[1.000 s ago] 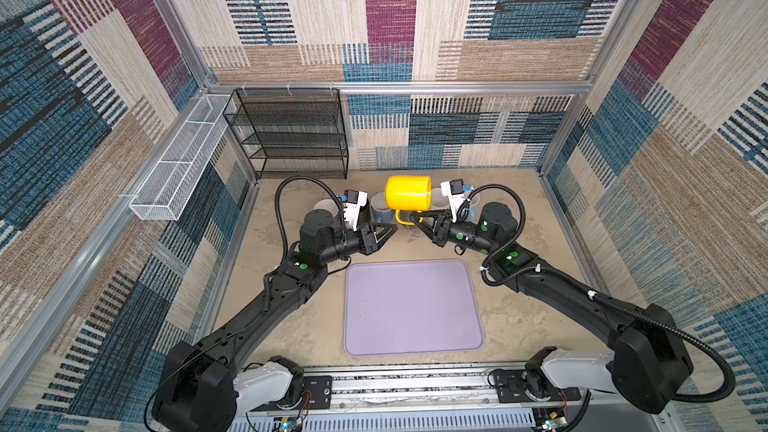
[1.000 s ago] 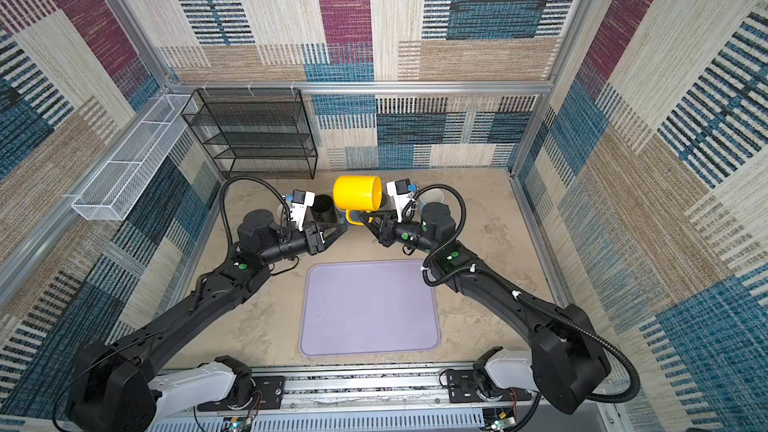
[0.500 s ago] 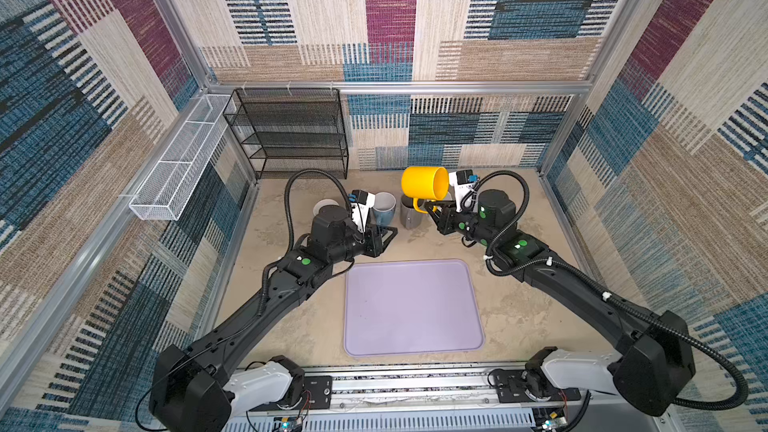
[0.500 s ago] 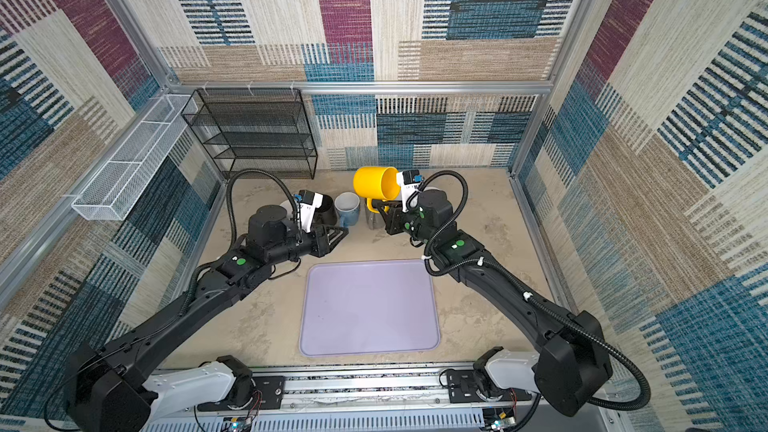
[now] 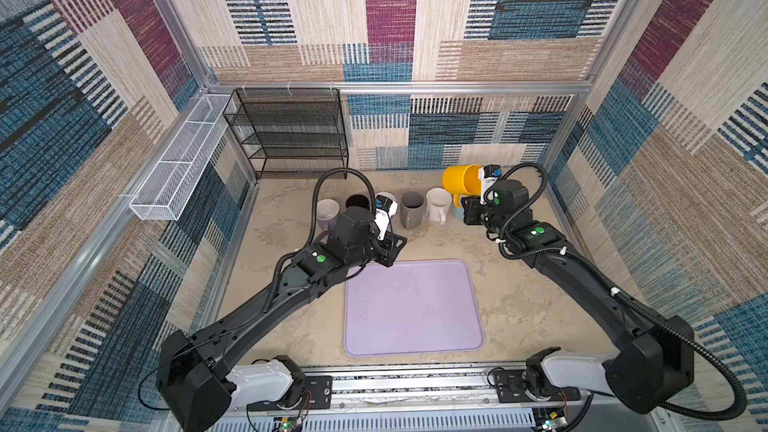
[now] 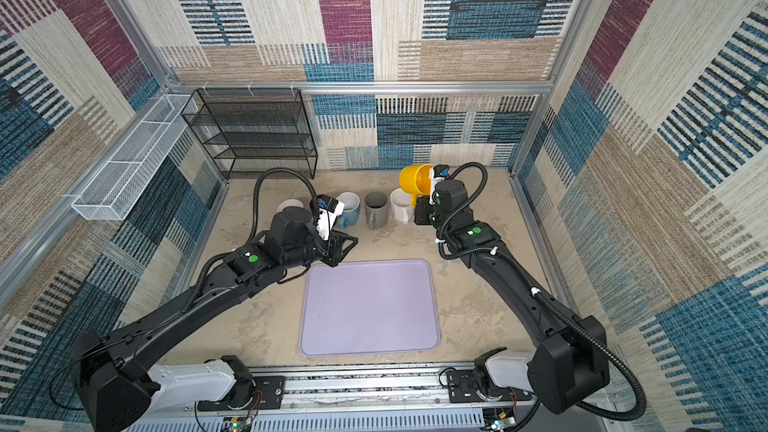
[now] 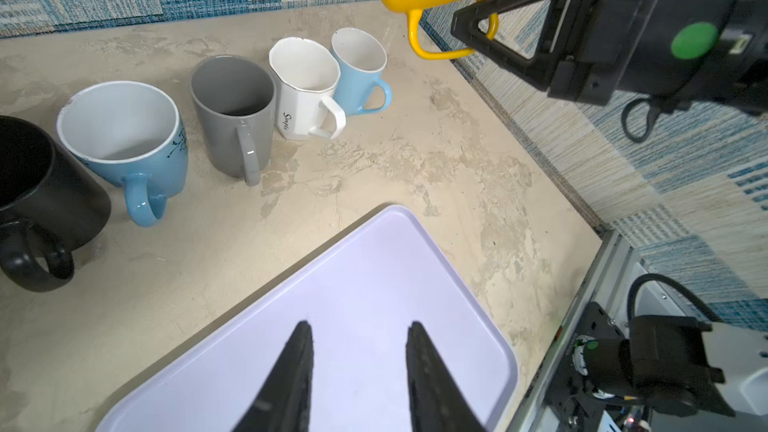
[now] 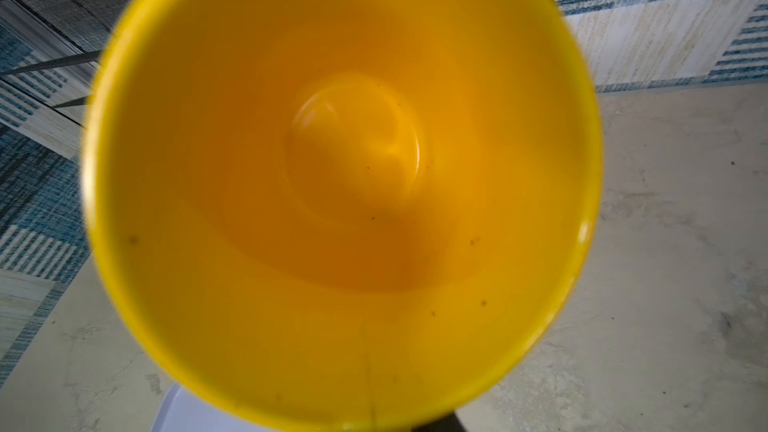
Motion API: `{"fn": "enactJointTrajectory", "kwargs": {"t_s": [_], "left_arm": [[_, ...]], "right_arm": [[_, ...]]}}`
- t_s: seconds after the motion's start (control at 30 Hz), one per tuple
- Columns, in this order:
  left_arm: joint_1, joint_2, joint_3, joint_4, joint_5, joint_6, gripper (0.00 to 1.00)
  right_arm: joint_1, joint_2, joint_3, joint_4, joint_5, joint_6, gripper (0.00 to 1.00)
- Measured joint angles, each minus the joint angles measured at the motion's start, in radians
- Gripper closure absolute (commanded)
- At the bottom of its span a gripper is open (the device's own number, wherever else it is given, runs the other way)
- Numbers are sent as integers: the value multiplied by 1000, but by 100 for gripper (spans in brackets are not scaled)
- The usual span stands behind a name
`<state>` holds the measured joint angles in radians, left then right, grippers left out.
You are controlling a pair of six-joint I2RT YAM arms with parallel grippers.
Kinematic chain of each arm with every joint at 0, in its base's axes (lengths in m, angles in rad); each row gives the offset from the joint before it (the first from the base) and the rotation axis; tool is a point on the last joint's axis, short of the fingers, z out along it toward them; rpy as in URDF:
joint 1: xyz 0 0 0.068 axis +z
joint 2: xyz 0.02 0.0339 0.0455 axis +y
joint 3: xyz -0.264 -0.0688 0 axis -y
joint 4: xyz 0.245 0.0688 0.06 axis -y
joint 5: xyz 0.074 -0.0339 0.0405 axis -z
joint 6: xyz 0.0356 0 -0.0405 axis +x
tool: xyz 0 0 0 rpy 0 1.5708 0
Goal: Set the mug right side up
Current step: 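Open the left gripper and pull back while the right gripper turns the mug upright, then carry the yellow mug with the right gripper to the end of the mug row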
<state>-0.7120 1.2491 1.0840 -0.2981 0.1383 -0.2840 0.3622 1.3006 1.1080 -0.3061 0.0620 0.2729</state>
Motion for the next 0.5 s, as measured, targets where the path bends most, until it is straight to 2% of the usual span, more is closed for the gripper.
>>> {"fn": "enactJointTrajectory", "kwargs": {"t_s": [0.5], "left_arm": [[-35, -4, 6, -32, -31, 55, 66]], "right_arm": [[-147, 114, 132, -134, 107, -93, 100]]}}
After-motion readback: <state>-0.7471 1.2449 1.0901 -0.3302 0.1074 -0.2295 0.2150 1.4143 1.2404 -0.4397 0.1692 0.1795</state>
